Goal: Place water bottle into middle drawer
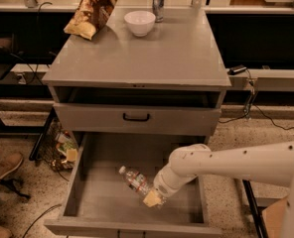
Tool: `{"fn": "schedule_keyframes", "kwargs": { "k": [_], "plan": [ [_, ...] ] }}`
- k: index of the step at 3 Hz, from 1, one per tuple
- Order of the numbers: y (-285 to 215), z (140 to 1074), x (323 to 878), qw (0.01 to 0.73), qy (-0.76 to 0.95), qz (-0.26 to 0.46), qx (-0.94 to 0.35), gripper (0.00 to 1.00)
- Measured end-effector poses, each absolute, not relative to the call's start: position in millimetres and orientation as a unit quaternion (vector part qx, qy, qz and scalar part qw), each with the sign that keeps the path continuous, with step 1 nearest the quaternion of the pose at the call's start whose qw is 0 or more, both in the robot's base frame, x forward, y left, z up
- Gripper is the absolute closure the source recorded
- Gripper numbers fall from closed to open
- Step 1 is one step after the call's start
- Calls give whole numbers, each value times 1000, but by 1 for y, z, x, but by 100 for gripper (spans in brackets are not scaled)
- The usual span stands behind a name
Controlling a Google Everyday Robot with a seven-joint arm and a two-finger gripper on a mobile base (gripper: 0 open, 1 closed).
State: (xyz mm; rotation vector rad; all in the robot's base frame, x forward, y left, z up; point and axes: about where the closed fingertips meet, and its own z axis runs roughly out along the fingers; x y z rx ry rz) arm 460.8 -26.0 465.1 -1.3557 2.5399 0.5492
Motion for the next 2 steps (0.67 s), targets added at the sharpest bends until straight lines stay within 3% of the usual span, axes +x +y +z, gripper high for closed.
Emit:
{"fn": "schedule_keyframes", "kwargs": {
  "k": [2],
  "plan": [
    [22, 406, 486, 138, 863, 238, -423, 34]
  ]
}}
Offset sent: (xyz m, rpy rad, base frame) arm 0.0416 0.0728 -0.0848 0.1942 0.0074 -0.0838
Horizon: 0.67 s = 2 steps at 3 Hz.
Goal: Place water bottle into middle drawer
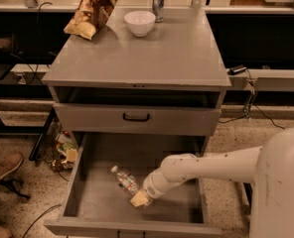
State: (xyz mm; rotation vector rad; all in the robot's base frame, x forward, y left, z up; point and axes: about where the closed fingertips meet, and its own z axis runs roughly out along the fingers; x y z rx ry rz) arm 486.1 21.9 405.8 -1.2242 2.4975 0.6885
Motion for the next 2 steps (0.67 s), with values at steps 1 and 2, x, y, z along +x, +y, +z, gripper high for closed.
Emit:
{"fn": "schedule_keyframes", "kwargs": {
  "k": [1, 2],
  "plan": [
    [38, 392, 492, 144, 858, 257, -421, 11],
    [43, 390, 494, 152, 852, 269, -423, 0]
  ]
}}
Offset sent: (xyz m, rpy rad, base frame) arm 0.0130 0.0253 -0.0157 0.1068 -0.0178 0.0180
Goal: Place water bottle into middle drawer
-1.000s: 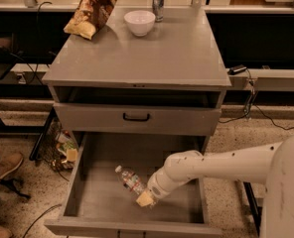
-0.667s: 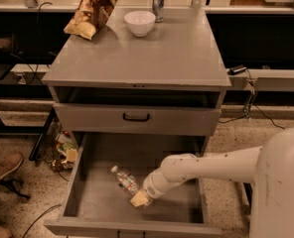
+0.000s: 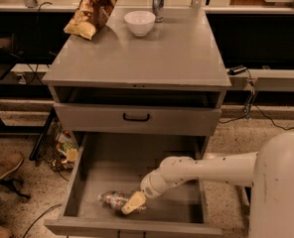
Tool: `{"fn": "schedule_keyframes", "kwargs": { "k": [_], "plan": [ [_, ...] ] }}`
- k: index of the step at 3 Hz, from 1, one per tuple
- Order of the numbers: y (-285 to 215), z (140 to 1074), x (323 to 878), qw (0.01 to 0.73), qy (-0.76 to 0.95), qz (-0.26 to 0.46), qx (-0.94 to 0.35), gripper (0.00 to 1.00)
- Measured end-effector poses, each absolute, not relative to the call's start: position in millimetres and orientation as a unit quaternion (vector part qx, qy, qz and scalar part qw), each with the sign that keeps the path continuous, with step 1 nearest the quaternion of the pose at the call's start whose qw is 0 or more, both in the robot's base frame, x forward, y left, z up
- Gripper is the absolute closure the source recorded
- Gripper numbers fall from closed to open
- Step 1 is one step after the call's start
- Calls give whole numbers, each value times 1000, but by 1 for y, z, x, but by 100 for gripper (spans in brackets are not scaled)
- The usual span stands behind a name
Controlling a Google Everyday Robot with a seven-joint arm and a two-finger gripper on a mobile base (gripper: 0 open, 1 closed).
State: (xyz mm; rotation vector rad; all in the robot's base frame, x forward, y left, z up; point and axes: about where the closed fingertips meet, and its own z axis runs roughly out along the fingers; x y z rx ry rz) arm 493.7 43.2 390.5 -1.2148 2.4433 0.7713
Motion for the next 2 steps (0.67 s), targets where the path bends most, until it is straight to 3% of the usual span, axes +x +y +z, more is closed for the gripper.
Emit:
{"fn": "schedule_keyframes", "kwargs": {
  "k": [2],
  "plan": [
    [-32, 513, 497, 232, 830, 226, -454, 0]
  ]
}}
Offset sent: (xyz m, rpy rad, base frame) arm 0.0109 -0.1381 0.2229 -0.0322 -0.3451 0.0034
